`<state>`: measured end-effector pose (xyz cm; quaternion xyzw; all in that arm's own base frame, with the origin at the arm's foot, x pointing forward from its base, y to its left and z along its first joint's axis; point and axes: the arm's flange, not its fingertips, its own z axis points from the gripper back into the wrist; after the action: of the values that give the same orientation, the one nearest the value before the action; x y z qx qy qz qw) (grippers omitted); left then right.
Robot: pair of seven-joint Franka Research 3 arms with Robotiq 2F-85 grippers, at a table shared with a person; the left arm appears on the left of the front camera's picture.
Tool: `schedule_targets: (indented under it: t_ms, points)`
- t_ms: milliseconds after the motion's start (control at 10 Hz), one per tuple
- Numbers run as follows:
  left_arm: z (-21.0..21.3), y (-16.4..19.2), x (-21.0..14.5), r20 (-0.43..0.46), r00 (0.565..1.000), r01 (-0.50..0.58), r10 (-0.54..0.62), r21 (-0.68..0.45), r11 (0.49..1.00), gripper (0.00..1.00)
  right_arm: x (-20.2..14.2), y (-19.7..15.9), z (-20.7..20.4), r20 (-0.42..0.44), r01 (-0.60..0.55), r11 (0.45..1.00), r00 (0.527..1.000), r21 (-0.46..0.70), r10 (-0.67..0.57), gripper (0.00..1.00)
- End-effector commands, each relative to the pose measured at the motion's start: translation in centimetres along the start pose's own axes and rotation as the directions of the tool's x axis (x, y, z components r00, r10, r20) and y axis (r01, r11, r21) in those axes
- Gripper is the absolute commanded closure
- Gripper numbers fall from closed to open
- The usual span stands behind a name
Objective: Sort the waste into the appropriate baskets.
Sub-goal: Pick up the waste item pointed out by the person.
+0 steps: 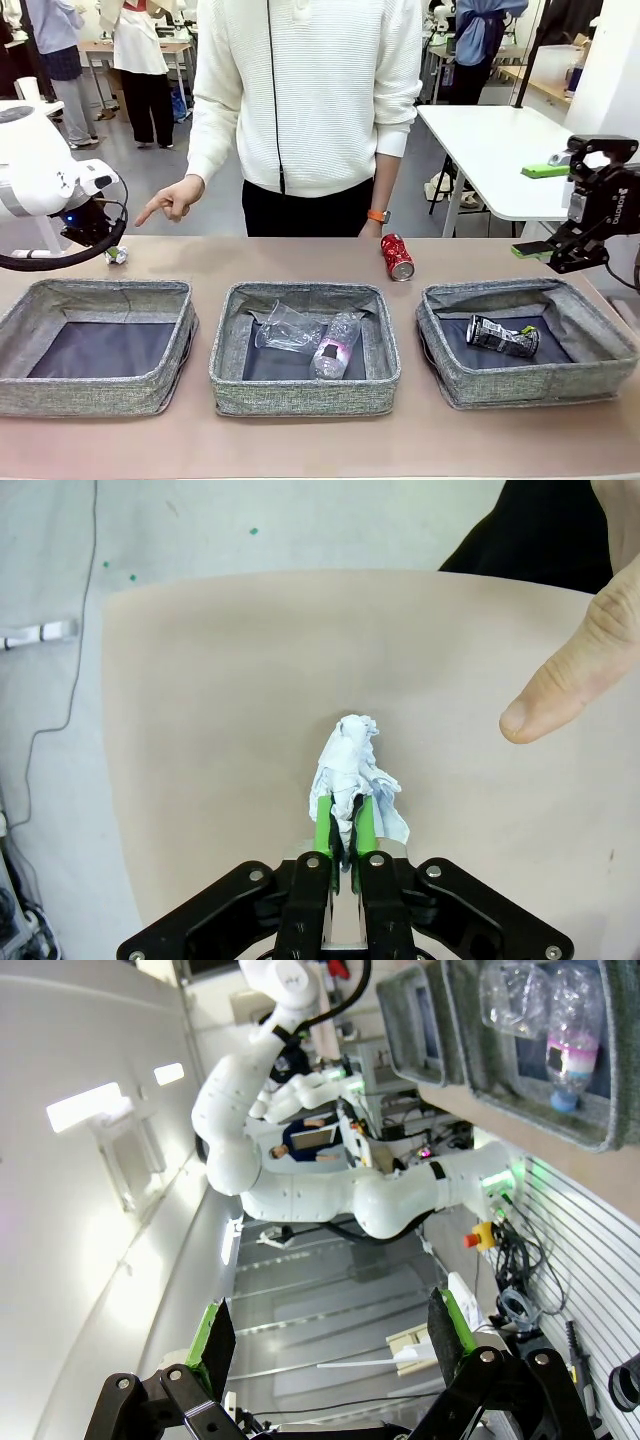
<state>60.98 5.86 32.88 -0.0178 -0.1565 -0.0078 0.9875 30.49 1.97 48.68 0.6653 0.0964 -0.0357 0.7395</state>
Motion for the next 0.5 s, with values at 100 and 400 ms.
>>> schedule_targets:
  t_ms: [100,400]
  points:
    - [0.5,0.1,0.1,-0.003,0.999,-0.035,0.035,0.015,0.999,1.00,0.0,0.3,0.0,-0.002,-0.016,1.000,1.000,0.017,0.016,0.00]
    - [8.4,0.3,-3.0,-0.097,0.991,-0.099,0.094,-0.047,0.994,1.00,0.0,0.3,0.0,-0.002,-0.016,1.000,1.000,0.017,0.016,0.00]
